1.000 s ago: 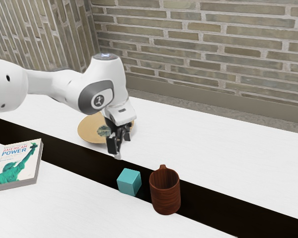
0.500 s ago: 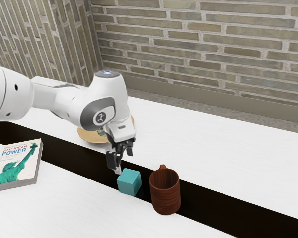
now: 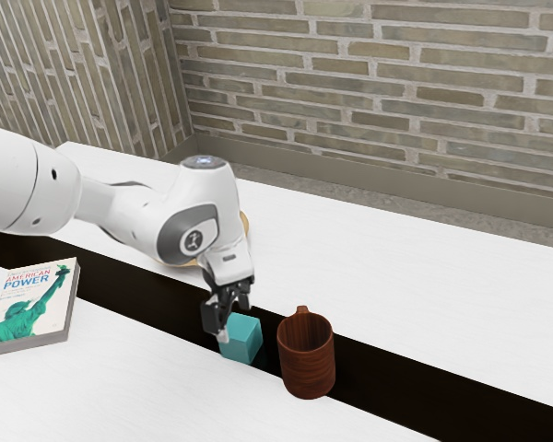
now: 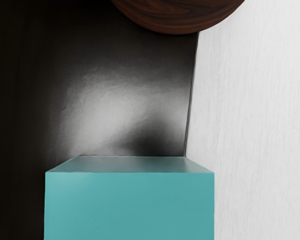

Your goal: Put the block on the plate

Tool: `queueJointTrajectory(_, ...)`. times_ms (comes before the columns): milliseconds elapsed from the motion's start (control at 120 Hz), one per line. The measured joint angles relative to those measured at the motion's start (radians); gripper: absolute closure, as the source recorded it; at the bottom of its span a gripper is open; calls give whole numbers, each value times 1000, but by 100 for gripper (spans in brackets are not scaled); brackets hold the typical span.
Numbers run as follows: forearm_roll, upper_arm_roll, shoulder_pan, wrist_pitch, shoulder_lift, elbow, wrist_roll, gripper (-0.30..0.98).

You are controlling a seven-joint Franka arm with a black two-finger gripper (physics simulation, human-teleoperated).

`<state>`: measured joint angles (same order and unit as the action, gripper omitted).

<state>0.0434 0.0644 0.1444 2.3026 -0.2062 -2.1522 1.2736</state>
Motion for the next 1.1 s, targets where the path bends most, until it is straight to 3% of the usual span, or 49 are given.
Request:
queueJointTrajectory(367,1,5,-6,27,-59,3,11,1)
queueJointTrajectory(708,3,5,-6,42,-77,4,12,22)
queueJointTrajectory(1100,1,5,-5,46,-59,10,5,28)
